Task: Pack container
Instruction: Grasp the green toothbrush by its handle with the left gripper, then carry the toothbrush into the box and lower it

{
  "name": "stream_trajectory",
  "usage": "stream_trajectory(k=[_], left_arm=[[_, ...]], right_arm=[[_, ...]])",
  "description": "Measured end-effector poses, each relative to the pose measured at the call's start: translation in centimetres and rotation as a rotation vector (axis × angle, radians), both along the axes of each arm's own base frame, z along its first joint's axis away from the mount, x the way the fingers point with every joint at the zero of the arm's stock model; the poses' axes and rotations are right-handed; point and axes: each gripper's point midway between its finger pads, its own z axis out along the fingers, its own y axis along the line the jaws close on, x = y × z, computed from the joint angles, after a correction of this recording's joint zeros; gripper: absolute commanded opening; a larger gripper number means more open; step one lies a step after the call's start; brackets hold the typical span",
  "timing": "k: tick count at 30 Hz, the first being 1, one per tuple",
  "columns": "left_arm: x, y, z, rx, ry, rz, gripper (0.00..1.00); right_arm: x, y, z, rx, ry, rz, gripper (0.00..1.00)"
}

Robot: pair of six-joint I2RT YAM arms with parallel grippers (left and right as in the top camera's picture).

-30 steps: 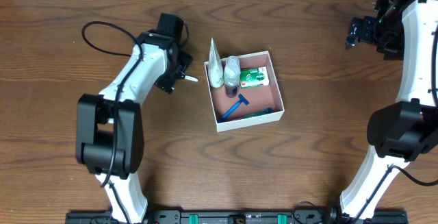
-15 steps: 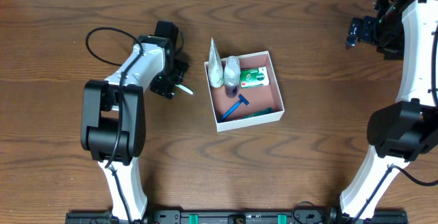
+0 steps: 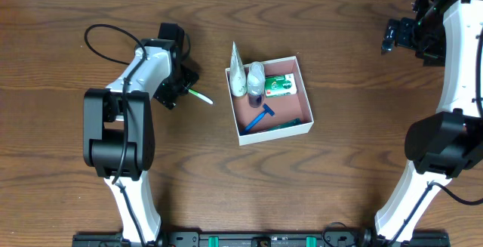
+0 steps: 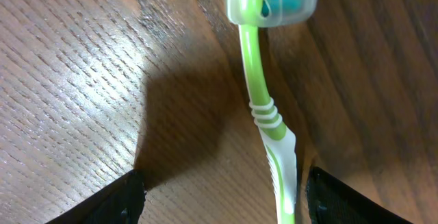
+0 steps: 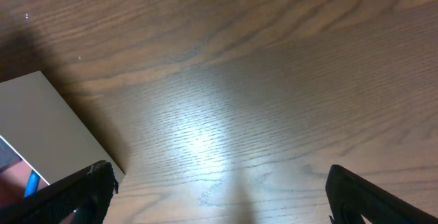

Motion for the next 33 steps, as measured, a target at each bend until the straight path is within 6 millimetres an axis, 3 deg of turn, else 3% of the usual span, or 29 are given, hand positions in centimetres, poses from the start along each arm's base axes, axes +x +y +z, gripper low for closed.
stream_trajectory(k=[3,6,9,16,19,33], left_arm=[[-0.24,-0.06,-0.06,0.004,0.010,-0.019,0.73],[-0.21,-0.05,-0.05,0.005,0.009,-0.020,0.40],[-0.12,-0.08,-0.05,0.007,0.005,-0.032,0.24],[-0.13,-0.10,-0.06,0.006,0.006,-0.039,0.19],[-0.16,-0.11,-0.07,0.006,0.007,-0.042,0.06],[-0.10,-0.28,0.53,0.010,-0.002,-0.276,0.06]], right_arm=[[0.00,0.00,0.00,0.000,0.000,0.000,0.99],[0.00,0.00,0.00,0.000,0.000,0.000,0.99],[0.00,0.00,0.00,0.000,0.000,0.000,0.99],[0.00,0.00,0.00,0.000,0.000,0.000,0.99],[0.01,0.00,0.01,0.000,0.000,0.000,0.99],[0.00,0.00,0.00,0.000,0.000,0.000,0.99]])
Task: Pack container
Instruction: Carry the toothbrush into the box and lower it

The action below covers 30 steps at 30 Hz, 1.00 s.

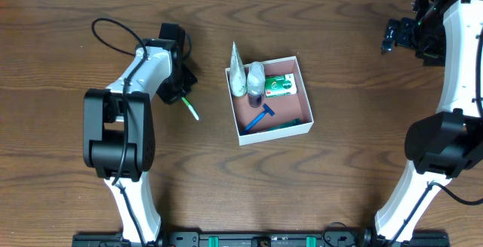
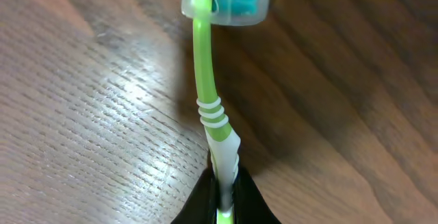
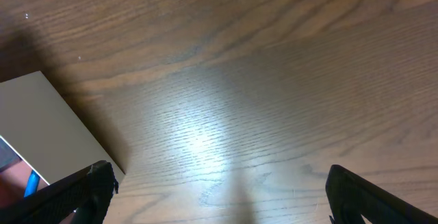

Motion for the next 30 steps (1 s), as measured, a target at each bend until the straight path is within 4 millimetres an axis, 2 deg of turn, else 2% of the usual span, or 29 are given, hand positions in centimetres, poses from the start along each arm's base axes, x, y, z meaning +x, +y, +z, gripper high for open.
stream_trajectory(k=[2,6,12,15,19,23,26,30], left_arm=[[0.2,0.0,0.8,0.001,-0.020,-0.049,0.06],[0.9,-0.1,4.6,0.007,-0.115,-0.154,0.06],[1.3,-0.4,13.3,0.037,-0.334,-0.310,0.07],[0.9,-1.2,17.7,0.057,-0.453,-0.392,0.07],[0.1,-4.2,22.7,0.074,-0.609,-0.530,0.07],[-1.8,-9.2,26.3,0.095,-0.735,-0.776,0.07],[-3.4,-12.9,27.6,0.128,-0.789,-0.963,0.06],[-5.3,-16.7,27.5,0.206,-0.806,-1.176,0.07]], right_arm=[[0.0,0.0,0.0,0.000,0.000,0.000,0.99],[0.0,0.0,0.0,0.000,0.000,0.000,0.99],[0.0,0.0,0.0,0.000,0.000,0.000,0.99],[0.0,0.0,0.0,0.000,0.000,0.000,0.99],[0.0,0.0,0.0,0.000,0.000,0.000,0.99],[0.0,0.0,0.0,0.000,0.000,0.000,0.99],[0.0,0.0,0.0,0.000,0.000,0.000,0.99],[0.0,0.0,0.0,0.000,0.000,0.000,0.99]])
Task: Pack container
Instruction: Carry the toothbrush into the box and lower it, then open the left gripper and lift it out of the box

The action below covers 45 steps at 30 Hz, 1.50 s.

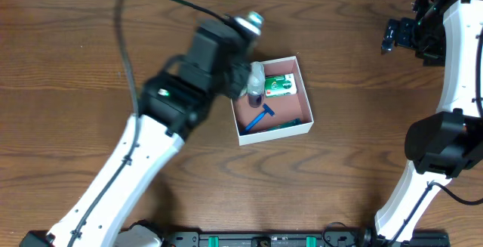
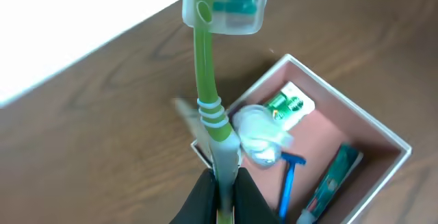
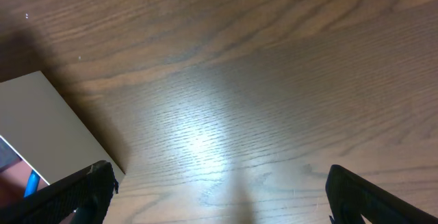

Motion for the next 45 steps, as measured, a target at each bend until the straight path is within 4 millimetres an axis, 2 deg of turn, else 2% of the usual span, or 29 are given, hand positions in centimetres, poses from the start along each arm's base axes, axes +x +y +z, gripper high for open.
stream_trajectory(k=[7,12,21,25,28,32,34,36,37,42,45], left_arm=[[-2.4,-4.5,-1.5,0.196,-0.064,-0.249,0.07],[-3.1,-6.5,-4.0,0.322,-0.066,-0.393,0.11],[-4.0,-7.5,-11.2,0.544,0.051,-0.577,0.12],[-3.9,-7.8,-13.3,0.587,0.088,-0.612,0.16],[-3.9,-7.8,-14.2,0.603,0.106,-0.618,0.17],[-3.8,-7.8,-14.5,0.615,0.107,-0.631,0.50],[-3.8,-7.8,-14.5,0.616,0.107,-0.631,0.81],[-3.8,-7.7,-14.5,0.618,0.106,-0.631,0.93],[-3.8,-7.7,-14.5,0.619,0.105,-0.634,0.98],[-3.9,-7.8,-14.3,0.617,0.101,-0.633,0.98],[-4.3,-8.1,-13.2,0.605,0.075,-0.639,0.98]], right_arm=[[0.0,0.0,0.0,0.000,0.000,0.000,0.99],[0.0,0.0,0.0,0.000,0.000,0.000,0.99],[0.0,0.0,0.0,0.000,0.000,0.000,0.99],[0.0,0.0,0.0,0.000,0.000,0.000,0.99],[0.0,0.0,0.0,0.000,0.000,0.000,0.99],[0.0,0.0,0.0,0.000,0.000,0.000,0.99],[0.0,0.0,0.0,0.000,0.000,0.000,0.99],[0.0,0.0,0.0,0.000,0.000,0.000,0.99],[0.0,0.0,0.0,0.000,0.000,0.000,0.99],[0.0,0.0,0.0,0.000,0.000,0.000,0.99],[0.0,0.0,0.0,0.000,0.000,0.000,0.99]])
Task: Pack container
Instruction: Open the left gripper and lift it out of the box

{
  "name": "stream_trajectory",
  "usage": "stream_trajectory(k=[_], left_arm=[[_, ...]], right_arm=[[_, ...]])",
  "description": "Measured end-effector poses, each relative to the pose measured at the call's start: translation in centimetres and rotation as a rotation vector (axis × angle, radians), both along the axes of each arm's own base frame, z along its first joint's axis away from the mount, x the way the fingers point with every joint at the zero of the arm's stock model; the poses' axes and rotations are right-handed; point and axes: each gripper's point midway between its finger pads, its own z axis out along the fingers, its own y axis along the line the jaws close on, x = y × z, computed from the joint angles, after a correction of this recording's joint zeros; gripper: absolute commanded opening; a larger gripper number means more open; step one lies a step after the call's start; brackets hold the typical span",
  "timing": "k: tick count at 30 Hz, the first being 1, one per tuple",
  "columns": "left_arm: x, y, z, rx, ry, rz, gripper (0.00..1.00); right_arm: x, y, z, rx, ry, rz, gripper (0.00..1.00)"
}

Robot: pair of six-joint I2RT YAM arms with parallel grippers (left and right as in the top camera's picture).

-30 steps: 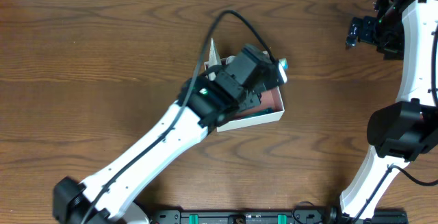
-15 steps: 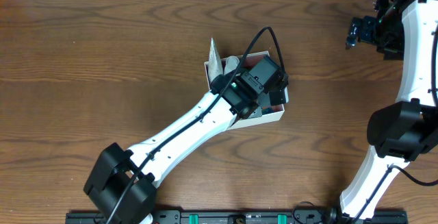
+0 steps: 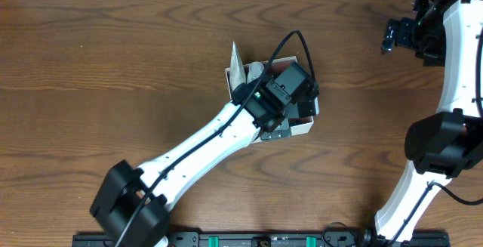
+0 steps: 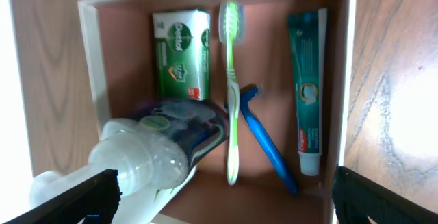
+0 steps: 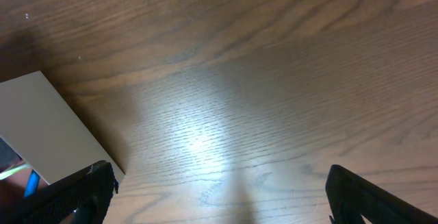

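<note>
The white box with a brown floor fills the left wrist view. In it the green toothbrush lies flat between a green soap carton and a toothpaste tube, partly over a blue razor. A clear-capped bottle lies at the near left. My left gripper hangs open above the box, touching nothing. In the overhead view the left arm covers most of the box. My right gripper is open and empty at the far right.
A white tube sticks up past the box's far left corner. The right wrist view shows bare wooden tabletop and one outer wall of the box at its left edge.
The left gripper was shut on the toothbrush, holding it up near the box's left side. Now it is open over the box and the toothbrush lies inside. The right arm has not moved.
The left gripper stood open around the toothbrush on the table left of the box. Then it was shut on the handle there. Then it held the brush high beside the box. Now the brush rests in the box, let go.
</note>
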Motion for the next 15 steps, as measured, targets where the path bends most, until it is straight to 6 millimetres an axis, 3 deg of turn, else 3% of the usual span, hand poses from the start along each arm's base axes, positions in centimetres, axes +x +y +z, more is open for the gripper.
stream_trajectory(k=[3,10,15], left_arm=[[-0.9,-0.4,2.5,-0.048,-0.039,-0.018,0.98],[-4.9,0.0,10.8,-0.248,-0.132,-0.004,0.98],[-4.7,4.0,16.2,-0.406,-0.248,0.252,0.98]], right_arm=[[0.0,0.0,0.0,0.000,0.000,0.000,0.99],[0.0,0.0,0.0,0.000,0.000,0.000,0.99],[0.0,0.0,0.0,0.000,0.000,0.000,0.99]])
